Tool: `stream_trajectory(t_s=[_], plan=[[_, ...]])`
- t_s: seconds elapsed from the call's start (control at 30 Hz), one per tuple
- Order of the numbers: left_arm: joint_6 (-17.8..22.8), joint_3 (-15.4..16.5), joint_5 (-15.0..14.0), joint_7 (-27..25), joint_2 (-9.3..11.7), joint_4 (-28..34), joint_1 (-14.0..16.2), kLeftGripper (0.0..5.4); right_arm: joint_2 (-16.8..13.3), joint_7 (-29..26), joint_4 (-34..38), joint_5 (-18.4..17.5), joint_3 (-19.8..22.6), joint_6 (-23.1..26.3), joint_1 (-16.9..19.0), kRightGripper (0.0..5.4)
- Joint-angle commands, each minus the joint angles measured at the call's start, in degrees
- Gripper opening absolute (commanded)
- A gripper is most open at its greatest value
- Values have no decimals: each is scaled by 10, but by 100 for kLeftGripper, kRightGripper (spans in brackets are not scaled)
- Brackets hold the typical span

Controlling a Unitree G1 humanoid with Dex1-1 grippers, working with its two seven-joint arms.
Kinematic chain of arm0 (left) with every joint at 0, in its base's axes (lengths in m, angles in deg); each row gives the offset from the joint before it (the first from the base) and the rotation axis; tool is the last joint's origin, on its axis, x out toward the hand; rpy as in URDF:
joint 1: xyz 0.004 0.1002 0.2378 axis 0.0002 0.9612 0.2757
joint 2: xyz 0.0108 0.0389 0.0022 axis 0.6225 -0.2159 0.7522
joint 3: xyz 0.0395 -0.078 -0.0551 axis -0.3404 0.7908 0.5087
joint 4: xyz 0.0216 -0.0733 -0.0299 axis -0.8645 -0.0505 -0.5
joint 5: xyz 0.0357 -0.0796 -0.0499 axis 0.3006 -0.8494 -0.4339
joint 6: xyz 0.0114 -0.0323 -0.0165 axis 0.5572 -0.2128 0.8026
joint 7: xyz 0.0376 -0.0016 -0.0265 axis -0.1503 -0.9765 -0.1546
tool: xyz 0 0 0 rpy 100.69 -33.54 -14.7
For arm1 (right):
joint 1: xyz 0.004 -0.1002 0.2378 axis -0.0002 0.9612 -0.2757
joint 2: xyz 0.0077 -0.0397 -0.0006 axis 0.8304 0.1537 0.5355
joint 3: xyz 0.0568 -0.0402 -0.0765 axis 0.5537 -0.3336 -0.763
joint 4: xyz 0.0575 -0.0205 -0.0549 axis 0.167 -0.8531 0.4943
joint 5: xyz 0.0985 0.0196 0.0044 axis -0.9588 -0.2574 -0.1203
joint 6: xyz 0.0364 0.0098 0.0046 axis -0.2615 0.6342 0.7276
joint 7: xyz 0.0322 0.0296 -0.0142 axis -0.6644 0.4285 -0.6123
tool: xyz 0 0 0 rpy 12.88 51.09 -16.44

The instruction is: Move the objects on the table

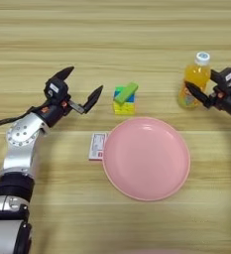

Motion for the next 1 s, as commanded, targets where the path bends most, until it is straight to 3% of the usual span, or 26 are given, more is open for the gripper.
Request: stream_trajectory(t_s=[0.03, 0.43, 1.0], plan=[[-2, 1, 4, 1, 8, 0, -5, 540, 7, 7, -35, 12, -6, -32, -28, 336], [-2, 1, 4, 1, 8, 1, -4, 540, 13, 2, -82, 13, -10, -60, -38, 335], [-3, 0, 5, 2, 7, 2, -4, 540, 18, -14, -58, 1, -3, -60, -36, 532]])
